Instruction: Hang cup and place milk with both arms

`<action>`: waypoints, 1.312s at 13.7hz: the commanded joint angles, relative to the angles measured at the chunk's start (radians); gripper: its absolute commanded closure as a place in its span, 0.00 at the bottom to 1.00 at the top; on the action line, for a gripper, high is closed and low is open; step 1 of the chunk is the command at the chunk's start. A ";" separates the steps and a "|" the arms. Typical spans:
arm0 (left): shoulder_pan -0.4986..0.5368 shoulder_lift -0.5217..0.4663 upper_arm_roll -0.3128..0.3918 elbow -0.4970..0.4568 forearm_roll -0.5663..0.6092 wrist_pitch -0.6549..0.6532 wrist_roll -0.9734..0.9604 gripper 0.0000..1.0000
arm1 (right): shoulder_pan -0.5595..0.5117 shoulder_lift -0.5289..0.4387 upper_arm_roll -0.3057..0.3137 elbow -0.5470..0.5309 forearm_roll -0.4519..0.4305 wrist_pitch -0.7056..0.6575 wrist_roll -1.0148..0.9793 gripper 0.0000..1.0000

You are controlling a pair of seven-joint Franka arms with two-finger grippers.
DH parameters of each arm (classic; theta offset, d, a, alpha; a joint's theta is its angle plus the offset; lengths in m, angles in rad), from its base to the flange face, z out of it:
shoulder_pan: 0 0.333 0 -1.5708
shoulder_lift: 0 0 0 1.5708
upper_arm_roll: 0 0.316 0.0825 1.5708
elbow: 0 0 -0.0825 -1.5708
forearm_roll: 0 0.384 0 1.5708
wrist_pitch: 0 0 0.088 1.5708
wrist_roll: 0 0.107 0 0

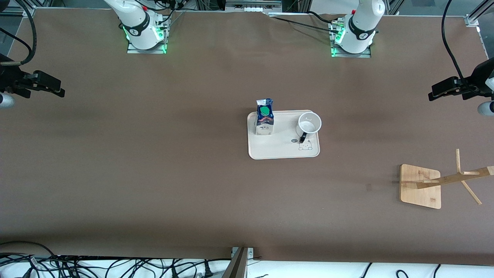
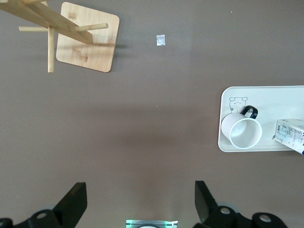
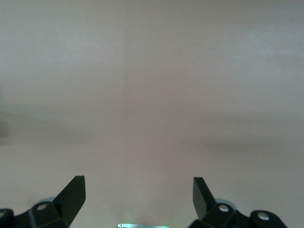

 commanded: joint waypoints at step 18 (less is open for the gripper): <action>-0.020 0.025 -0.033 0.000 0.023 -0.046 0.008 0.00 | -0.005 -0.039 0.018 -0.033 -0.001 -0.042 0.070 0.00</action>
